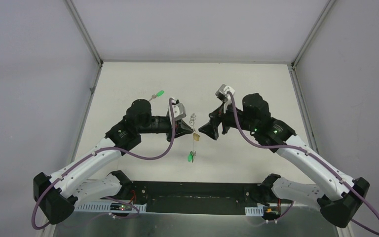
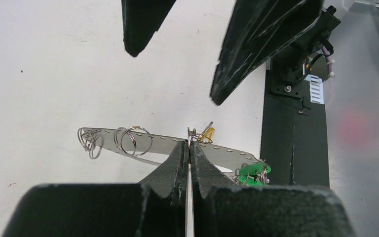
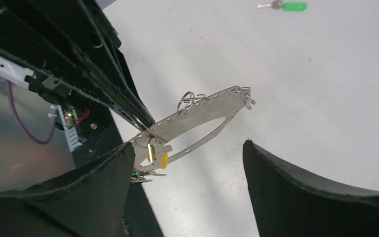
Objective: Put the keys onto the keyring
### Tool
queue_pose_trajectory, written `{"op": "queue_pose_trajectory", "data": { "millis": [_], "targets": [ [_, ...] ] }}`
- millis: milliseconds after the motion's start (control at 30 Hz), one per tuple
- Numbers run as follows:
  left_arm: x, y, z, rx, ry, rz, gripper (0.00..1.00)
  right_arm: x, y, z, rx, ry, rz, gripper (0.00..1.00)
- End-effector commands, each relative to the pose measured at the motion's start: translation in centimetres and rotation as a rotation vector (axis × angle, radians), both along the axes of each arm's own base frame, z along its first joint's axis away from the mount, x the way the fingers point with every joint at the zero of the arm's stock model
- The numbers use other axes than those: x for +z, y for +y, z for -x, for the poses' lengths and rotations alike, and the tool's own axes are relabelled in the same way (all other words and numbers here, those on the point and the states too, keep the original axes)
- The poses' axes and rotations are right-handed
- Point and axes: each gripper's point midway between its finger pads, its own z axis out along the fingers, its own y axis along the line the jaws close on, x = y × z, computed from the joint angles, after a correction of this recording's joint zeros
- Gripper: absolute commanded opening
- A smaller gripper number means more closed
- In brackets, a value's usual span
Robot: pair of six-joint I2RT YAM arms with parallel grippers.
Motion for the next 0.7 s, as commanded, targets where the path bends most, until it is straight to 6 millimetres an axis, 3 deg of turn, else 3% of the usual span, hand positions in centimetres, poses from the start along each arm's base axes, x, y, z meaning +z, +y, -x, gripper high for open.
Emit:
{"op": "queue_pose_trajectory", "data": {
  "millis": [0, 267, 400, 533, 667],
  "targets": [
    [2.9, -0.2, 0.7, -0.032, -0.1, 0.1, 0.0, 3.6, 0.0, 0.3, 0.071, -0.259, -0.12, 0.88],
    [3.8, -0.2, 1.9, -0.101, -0.185, 0.163, 0.0, 5.1, 0.6, 2.0, 0.163, -0.437, -0.298, 0.9],
    [3.8, -0.2, 2.3, -0.112, -0.206, 0.182, 0.0, 4.9, 1.7, 4.6, 0.37, -0.486, -0.32, 0.9],
    [3.5, -0.2, 2.5, -0.125, -0.204, 0.184, 0.0, 4.7, 2.2, 6.0, 0.484, -0.523, -0.343, 0.84],
    [3.4, -0.3, 2.6, -0.132, -0.188, 0.189, 0.0, 4.0, 2.3, 6.2, 0.506, -0.521, -0.334, 0.75]
  ]
}}
